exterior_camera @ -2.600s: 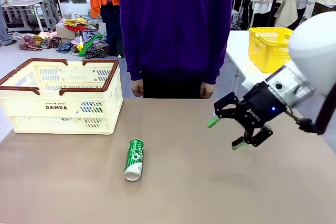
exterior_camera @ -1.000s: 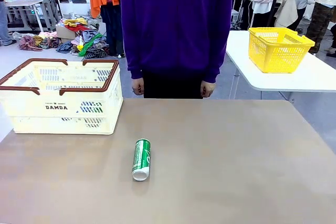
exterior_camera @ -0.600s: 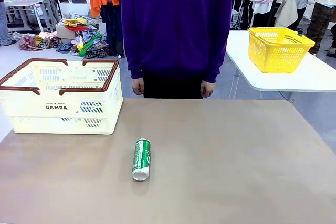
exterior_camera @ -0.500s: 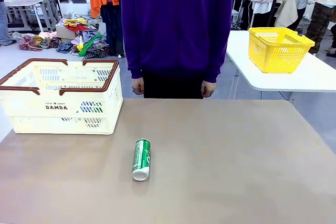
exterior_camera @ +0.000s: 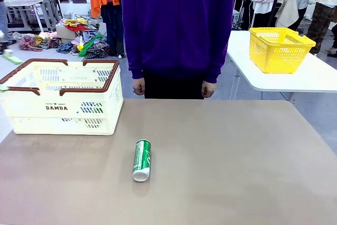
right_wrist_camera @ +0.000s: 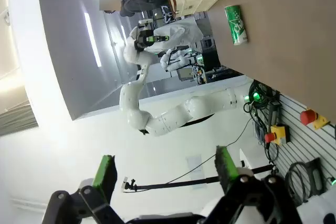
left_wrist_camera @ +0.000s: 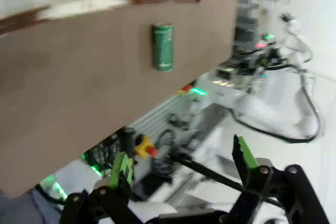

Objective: Place the drinks into the Shopping basket.
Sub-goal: Pick up one drink and place it into the Shopping basket.

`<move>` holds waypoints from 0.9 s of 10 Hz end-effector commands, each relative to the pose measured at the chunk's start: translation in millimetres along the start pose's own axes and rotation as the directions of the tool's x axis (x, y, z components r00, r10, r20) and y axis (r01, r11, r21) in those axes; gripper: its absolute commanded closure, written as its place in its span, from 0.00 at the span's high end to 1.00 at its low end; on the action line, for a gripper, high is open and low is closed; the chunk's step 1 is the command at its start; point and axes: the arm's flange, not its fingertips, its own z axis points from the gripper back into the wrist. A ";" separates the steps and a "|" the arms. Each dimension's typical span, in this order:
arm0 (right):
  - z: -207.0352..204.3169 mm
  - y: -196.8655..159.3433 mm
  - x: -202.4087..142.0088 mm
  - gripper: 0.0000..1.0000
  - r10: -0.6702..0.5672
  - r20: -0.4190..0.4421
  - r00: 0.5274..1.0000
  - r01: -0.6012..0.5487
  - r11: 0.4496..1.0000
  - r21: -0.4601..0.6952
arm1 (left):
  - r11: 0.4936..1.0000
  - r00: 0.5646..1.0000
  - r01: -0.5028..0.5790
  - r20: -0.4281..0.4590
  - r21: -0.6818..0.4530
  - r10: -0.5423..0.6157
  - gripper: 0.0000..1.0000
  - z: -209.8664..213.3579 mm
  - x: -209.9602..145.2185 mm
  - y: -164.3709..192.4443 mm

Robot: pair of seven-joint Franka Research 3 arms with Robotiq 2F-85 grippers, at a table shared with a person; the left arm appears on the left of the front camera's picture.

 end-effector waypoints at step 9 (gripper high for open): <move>1.5 6.1 -4.1 1.00 -0.020 -0.002 1.000 0.020 1.000 0.006 | 0.708 0.925 0.189 0.118 0.681 -0.360 1.00 -356.6 -95.3 -191.3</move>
